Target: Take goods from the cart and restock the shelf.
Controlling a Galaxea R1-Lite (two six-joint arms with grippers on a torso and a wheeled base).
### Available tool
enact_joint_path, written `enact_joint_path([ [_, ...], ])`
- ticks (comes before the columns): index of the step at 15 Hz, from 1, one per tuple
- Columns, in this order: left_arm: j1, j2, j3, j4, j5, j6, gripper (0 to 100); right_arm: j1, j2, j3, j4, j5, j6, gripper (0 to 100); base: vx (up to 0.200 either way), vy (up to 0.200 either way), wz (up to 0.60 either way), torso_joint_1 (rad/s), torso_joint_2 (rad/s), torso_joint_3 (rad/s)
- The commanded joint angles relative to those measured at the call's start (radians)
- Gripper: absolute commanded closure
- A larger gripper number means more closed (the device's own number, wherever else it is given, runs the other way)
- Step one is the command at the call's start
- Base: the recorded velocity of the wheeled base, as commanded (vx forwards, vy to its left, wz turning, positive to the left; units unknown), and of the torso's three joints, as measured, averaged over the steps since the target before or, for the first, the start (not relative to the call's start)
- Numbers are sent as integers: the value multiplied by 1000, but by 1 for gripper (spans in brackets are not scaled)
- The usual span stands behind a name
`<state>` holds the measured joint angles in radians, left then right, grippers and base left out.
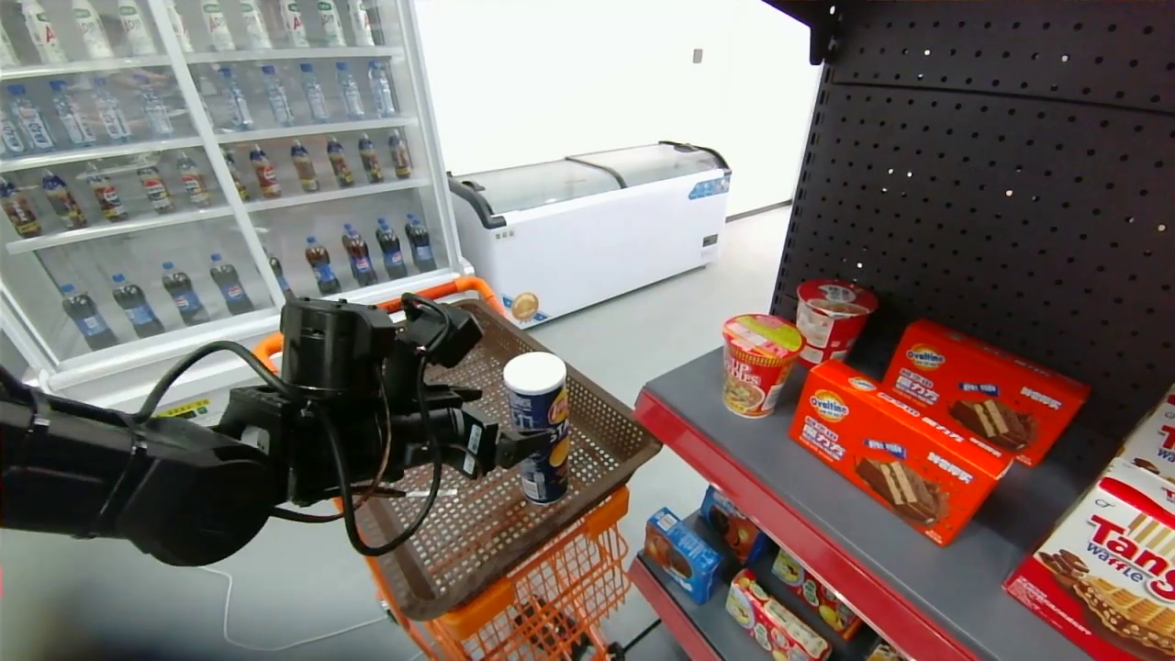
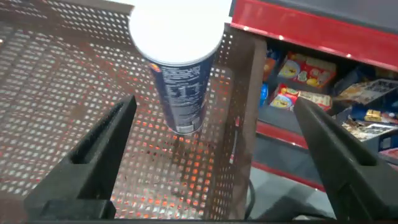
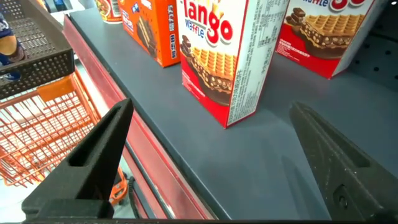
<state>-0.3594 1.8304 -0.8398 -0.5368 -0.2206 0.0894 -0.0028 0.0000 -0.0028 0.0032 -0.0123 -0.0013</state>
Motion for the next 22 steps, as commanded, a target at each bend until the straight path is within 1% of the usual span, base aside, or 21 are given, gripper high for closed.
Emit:
enact_joint_path([
  [1, -15, 98, -7, -28, 7, 0, 0, 0, 0, 0, 0, 0, 0, 0, 0, 0, 0, 0, 0, 0],
  [2, -20, 145, -36, -52, 10, 1, 0, 0, 0, 1, 0, 0, 0, 0, 0, 0, 0, 0, 0, 0],
  [4, -20, 185, -65, -84, 27, 0, 0, 0, 0, 1, 0, 0, 0, 0, 0, 0, 0, 0, 0, 0],
  [6, -20, 231, -105, -120, 32, 1, 0, 0, 0, 1, 0, 0, 0, 0, 0, 0, 0, 0, 0, 0],
  [8, -20, 267, -113, -163, 33, 6, 0, 0, 0, 1, 0, 0, 0, 0, 0, 0, 0, 0, 0, 0],
  [12, -20, 322, -133, -207, 35, 9, 0, 0, 0, 0, 0, 0, 1, 0, 0, 0, 0, 0, 0, 0],
  [14, -18, 354, -167, -203, 72, 10, 0, 0, 0, 0, 0, 0, 0, 0, 0, 0, 0, 0, 0, 0],
  [15, -18, 372, -185, -203, 80, 9, 0, 0, 0, 0, 0, 0, 0, 0, 0, 0, 0, 0, 0, 0],
  [16, -18, 372, -185, -203, 80, 9, 0, 0, 0, 0, 0, 0, 0, 0, 0, 0, 0, 0, 0, 0],
  [17, -20, 400, -220, -201, 80, 9, 0, 0, 0, 0, 0, 0, 0, 0, 0, 0, 0, 0, 0, 0],
  [19, -21, 420, -251, -198, 80, 9, 0, 0, 0, 1, 0, 0, 0, 0, 0, 0, 0, 0, 0, 0],
  [22, -30, 440, -266, -198, 80, 7, 0, 0, 0, 0, 0, 0, 1, 0, 0, 0, 0, 0, 0, 0],
])
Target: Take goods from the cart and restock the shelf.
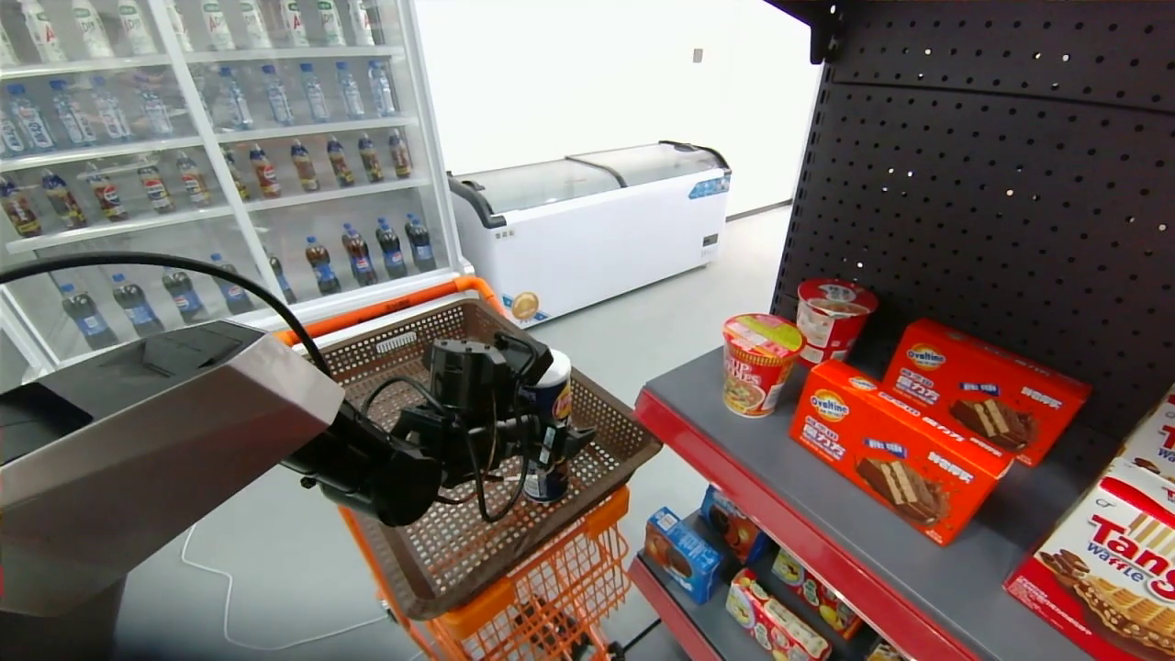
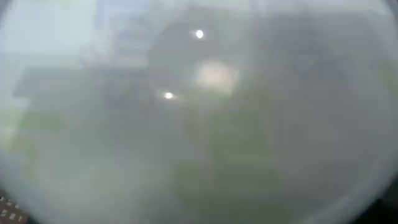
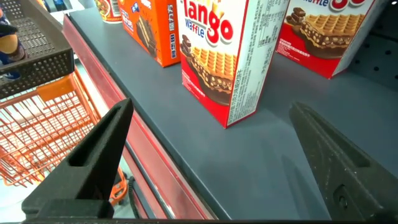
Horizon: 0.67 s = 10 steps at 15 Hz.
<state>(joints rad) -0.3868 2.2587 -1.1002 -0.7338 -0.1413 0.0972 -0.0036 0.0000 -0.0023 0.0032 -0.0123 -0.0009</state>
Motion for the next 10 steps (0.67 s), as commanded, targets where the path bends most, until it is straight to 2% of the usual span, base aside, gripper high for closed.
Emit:
enact_joint_path([
  [1, -3, 21, -4, -1, 0, -1, 0, 1, 0, 1, 0, 0, -1, 0, 0, 0, 0, 0, 0, 0],
  [5, -10, 22, -38, -1, 14, -1, 0, 1, 0, 1, 0, 0, -1, 0, 0, 0, 0, 0, 0, 0],
  [10, -6, -59, 2, 21, 19, -8, 0, 1, 0, 1, 0, 0, -1, 0, 0, 0, 0, 0, 0, 0],
])
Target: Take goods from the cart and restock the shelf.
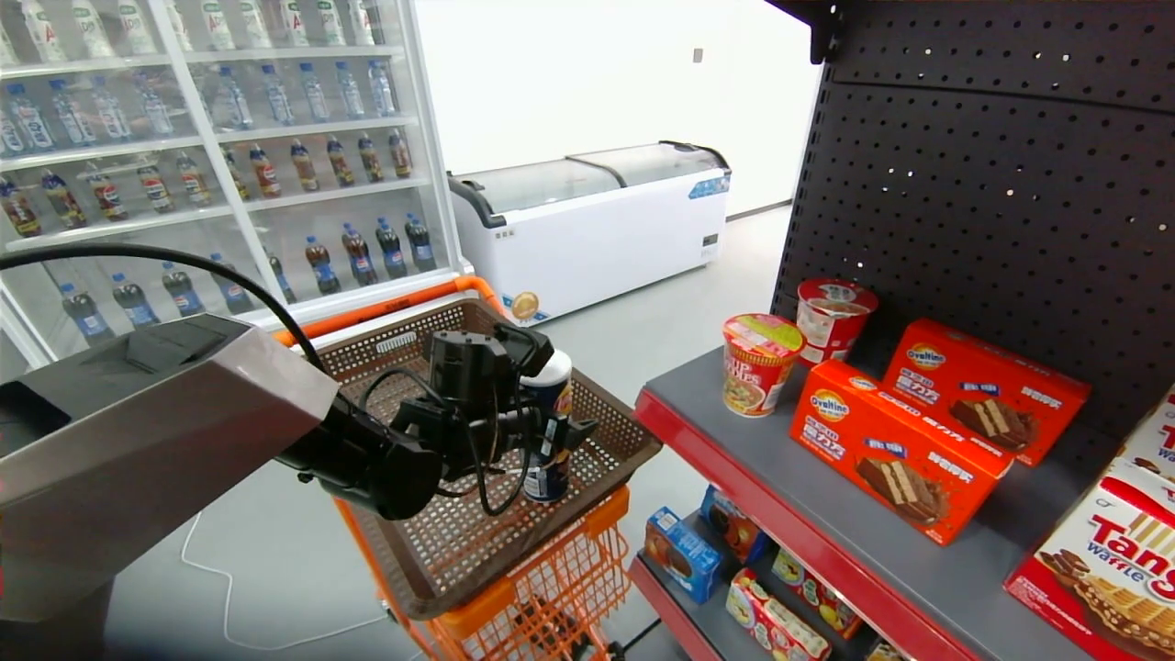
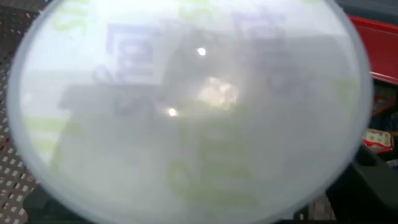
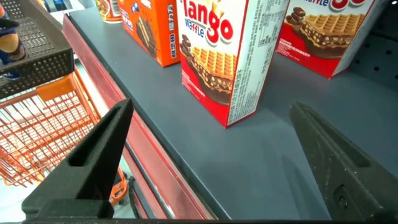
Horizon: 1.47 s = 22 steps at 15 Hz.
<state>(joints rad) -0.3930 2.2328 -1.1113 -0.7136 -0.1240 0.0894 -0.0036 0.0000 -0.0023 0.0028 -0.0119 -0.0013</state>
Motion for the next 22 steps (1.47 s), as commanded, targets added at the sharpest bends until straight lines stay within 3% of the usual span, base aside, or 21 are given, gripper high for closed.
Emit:
enact_joint_path([
  [1, 0, -32, 19, 0, 4, 0, 0, 1, 0, 1, 0, 0, 0, 0, 0, 0, 0, 0, 0, 0],
  [5, 0, -27, 90, 0, 41, -22, 0, 1, 0, -1, 0, 0, 1, 0, 0, 0, 0, 0, 0, 0],
  [8, -1, -8, 94, -1, 41, -16, 0, 1, 0, 1, 0, 0, 0, 0, 0, 0, 0, 0, 0, 0],
  [9, -10, 13, 68, 0, 44, -25, 100, 1, 0, -1, 0, 0, 0, 0, 0, 0, 0, 0, 0, 0],
  [16, -14, -39, 47, 3, 52, -45, 100, 1, 0, 1, 0, 0, 1, 0, 0, 0, 0, 0, 0, 0],
  [18, -6, -113, 36, 71, 119, -43, 100, 1, 0, -1, 0, 0, 0, 0, 0, 0, 0, 0, 0, 0],
  [19, -4, -147, 22, 109, 132, -54, 100, 1, 0, -1, 0, 0, 0, 0, 0, 0, 0, 0, 0, 0],
  [20, -1, -228, 2, 183, 132, -89, 100, 1, 0, 1, 0, 0, 0, 0, 0, 0, 0, 0, 0, 0],
  [22, 16, -309, -13, 250, 138, -86, 100, 1, 0, -1, 0, 0, 0, 0, 0, 0, 0, 0, 0, 0],
])
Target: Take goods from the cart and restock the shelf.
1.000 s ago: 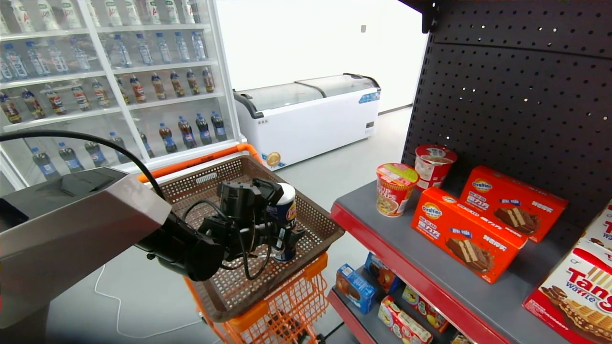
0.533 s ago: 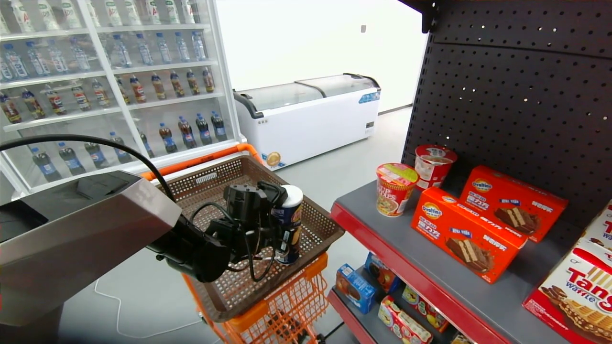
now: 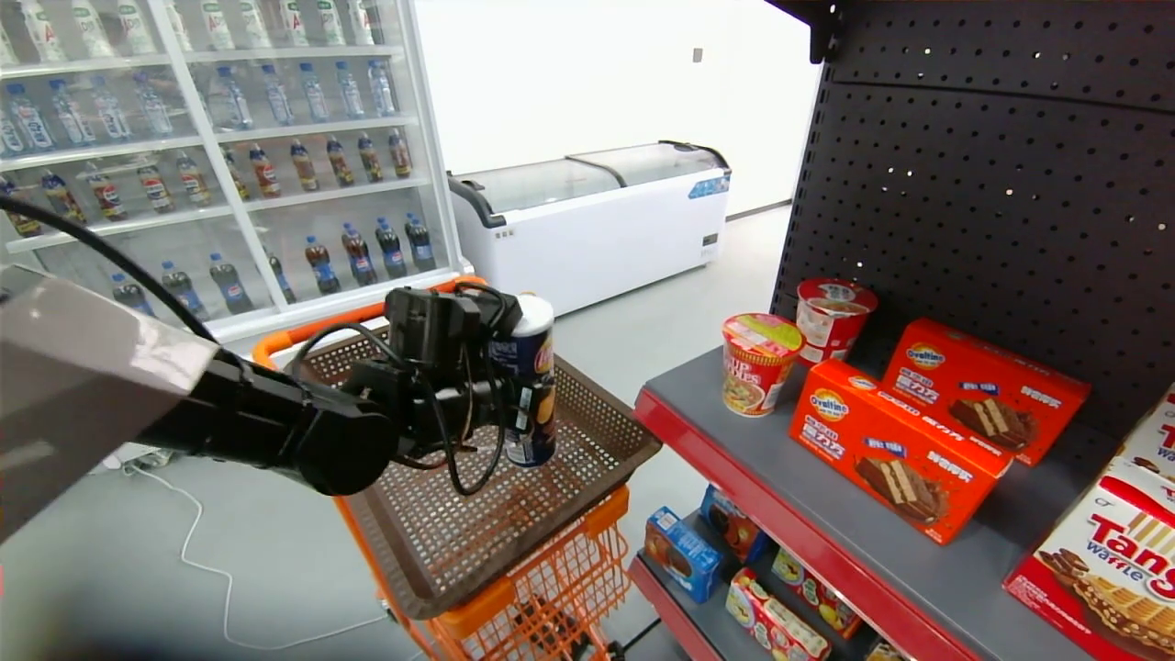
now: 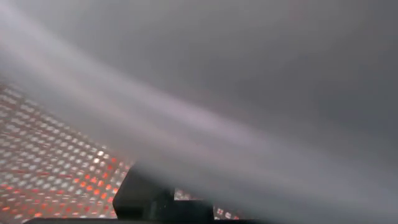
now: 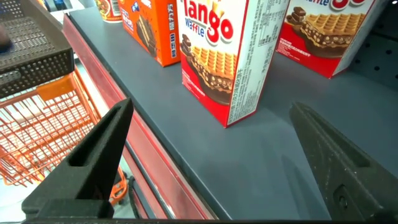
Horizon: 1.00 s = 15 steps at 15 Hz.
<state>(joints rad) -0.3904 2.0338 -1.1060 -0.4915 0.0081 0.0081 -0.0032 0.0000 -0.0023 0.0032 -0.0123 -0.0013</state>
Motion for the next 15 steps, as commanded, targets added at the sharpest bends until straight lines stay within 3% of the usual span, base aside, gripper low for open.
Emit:
enact_joint_path([
  [1, 27, -193, -22, 145, 6, 3, 100, 0, 0, -1, 0, 0, 0, 0, 0, 0, 0, 0, 0, 0],
  [3, 82, -333, 8, 261, -100, 7, 100, 0, 0, -1, 0, 0, 0, 0, 0, 0, 0, 0, 0, 0],
  [6, 127, -560, 175, 427, -161, 9, 100, 0, 0, -1, 0, 0, 0, 0, 0, 0, 0, 0, 0, 0],
  [7, 151, -639, 247, 430, -206, 9, 100, 0, 0, -1, 0, 0, 0, 0, 0, 0, 0, 0, 0, 0],
  [9, 174, -756, 339, 426, -200, 18, 100, 0, 0, -1, 0, 0, 0, 0, 0, 0, 0, 0, 0, 0],
  [10, 176, -797, 368, 419, -224, 24, 100, 0, 0, 1, 0, 0, 0, 0, 0, 0, 0, 0, 0, 0],
  [12, 171, -840, 382, 312, -272, 35, 100, 0, 0, -1, 0, 0, 0, 0, 0, 0, 0, 0, 0, 0],
  [15, 68, -914, 419, 274, -272, 61, 100, 0, 0, -1, 0, 0, 0, 0, 0, 0, 0, 0, 0, 0],
])
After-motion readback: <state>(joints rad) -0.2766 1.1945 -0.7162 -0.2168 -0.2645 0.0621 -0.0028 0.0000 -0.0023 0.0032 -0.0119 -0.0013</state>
